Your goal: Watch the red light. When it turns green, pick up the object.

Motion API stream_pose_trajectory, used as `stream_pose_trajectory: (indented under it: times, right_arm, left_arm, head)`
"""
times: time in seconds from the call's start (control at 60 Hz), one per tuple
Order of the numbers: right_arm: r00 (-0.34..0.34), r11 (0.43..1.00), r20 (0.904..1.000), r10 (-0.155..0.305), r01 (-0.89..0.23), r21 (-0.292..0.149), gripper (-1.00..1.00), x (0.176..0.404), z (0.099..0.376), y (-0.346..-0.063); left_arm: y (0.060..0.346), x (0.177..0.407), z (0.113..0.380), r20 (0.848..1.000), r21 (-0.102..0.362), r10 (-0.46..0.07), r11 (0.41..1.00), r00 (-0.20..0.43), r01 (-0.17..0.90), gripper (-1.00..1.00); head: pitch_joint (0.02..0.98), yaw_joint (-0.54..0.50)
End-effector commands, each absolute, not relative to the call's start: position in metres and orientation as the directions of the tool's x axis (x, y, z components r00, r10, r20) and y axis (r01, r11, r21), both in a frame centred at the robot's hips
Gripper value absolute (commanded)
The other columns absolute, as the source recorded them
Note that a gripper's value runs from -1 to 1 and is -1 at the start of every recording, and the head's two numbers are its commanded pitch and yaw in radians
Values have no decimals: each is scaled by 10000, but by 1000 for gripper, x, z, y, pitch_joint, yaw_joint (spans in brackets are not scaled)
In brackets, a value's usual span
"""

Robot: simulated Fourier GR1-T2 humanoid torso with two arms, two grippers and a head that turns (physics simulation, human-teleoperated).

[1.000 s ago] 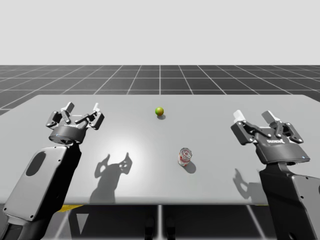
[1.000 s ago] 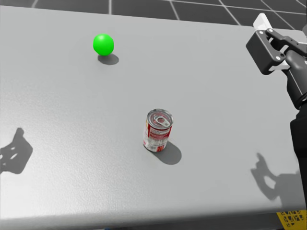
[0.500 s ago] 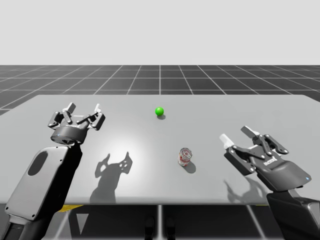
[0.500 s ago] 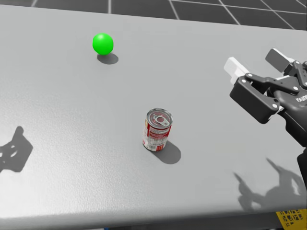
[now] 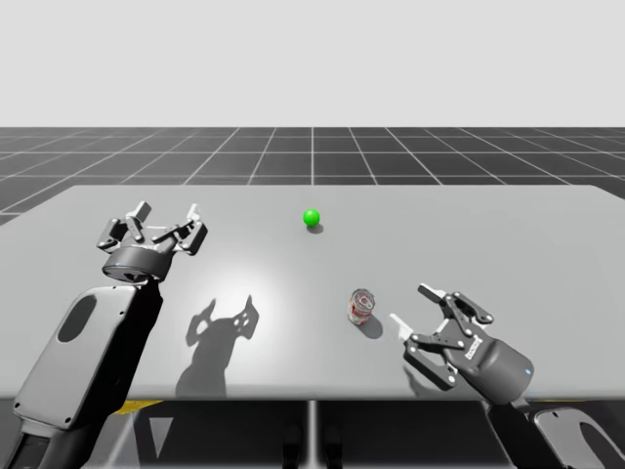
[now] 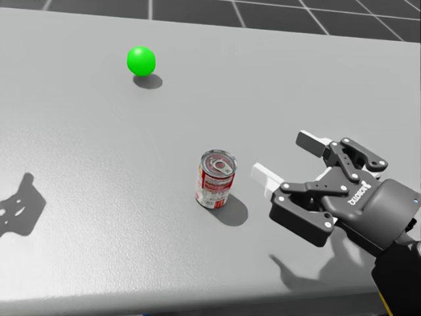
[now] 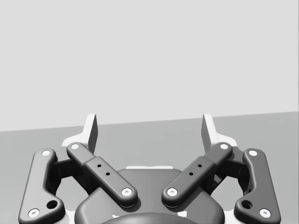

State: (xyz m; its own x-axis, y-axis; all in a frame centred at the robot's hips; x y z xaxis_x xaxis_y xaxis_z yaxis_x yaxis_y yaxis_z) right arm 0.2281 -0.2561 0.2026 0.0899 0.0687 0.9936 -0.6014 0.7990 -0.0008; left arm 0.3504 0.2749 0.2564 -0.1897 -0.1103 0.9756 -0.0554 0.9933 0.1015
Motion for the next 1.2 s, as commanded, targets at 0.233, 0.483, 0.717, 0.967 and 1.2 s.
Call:
stream_pose_trajectory:
  times: [0.233,0.483,0.717,0.967,1.2]
  right_arm:
    - [2192,7392,9731,714,-6666,959,-1000,239,164,-229]
    - [2604,7647,9609,946,-6370,974,-1000,254,151,-212]
    - [2877,7712,9504,1184,-6296,945,-1000,269,145,-195]
    - [3120,7721,9412,1299,-6273,1013,-1000,279,140,-188]
    - [3204,7727,9381,1316,-6259,1054,1000,275,135,-191]
  left_arm:
    - [274,351,256,9760,1025,-1104,9934,-1879,-515,-1000]
    - [274,351,256,9760,1025,-1104,9934,-1878,-515,-1000]
    - [274,351,256,9760,1025,-1104,9934,-1878,-515,-1000]
    - [274,351,256,9760,1025,-1105,9934,-1878,-514,-1000]
    - [274,351,256,9760,1025,-1104,9934,-1878,-515,-1000]
  head:
    - [836,-188]
    - [836,-187]
    - [829,-186]
    - [823,-188]
    - [810,-191]
